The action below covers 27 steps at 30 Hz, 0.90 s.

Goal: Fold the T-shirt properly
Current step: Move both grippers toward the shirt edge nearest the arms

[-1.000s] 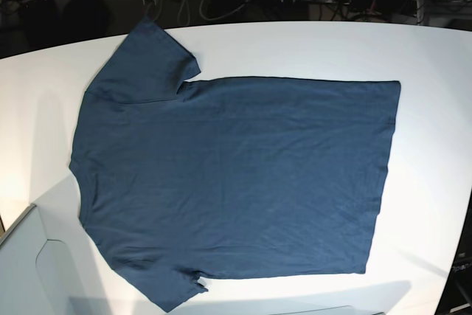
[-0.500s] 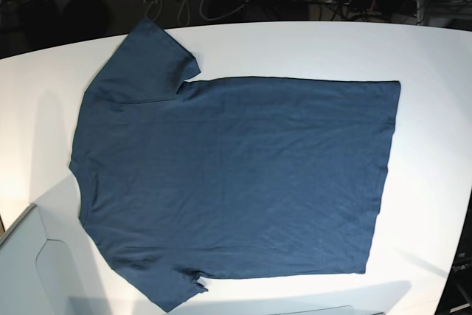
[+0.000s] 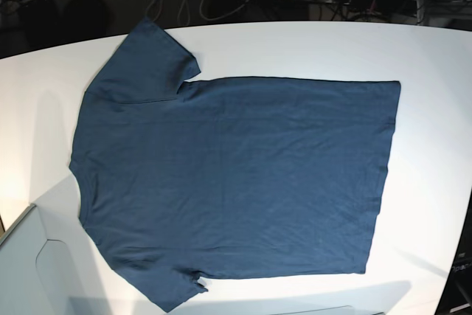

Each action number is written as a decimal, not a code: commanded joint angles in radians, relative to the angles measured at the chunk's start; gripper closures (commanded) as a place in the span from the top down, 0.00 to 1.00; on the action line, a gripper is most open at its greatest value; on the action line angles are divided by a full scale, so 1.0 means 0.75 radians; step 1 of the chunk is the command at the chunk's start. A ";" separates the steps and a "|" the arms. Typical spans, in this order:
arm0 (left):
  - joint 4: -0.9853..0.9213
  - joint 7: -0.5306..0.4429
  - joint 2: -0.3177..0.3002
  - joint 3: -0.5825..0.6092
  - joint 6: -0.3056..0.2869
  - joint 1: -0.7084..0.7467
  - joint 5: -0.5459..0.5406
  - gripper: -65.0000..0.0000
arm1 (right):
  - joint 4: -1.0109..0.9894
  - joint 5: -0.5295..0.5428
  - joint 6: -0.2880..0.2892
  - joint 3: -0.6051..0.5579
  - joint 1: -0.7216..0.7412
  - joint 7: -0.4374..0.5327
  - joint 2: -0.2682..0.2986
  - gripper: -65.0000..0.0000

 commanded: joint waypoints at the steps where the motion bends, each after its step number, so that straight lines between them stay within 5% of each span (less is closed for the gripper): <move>1: 0.002 0.004 0.004 -0.001 -0.002 0.025 -0.002 0.00 | 0.004 0.000 0.026 -0.002 -0.012 -0.003 0.004 0.00; 10: 0.141 0.002 -0.004 -0.001 -0.004 0.146 -0.002 0.00 | 0.092 0.000 0.026 -0.172 -0.114 0.013 0.033 0.00; 20: 0.894 0.013 -0.082 -0.003 -0.004 0.616 -0.004 0.00 | 0.857 0.002 0.022 -0.200 -0.569 -0.007 0.184 0.00; 27: 1.342 0.015 -0.118 -0.038 -0.004 0.868 -0.004 0.00 | 1.381 0.002 0.026 -0.157 -0.800 -0.214 0.256 0.00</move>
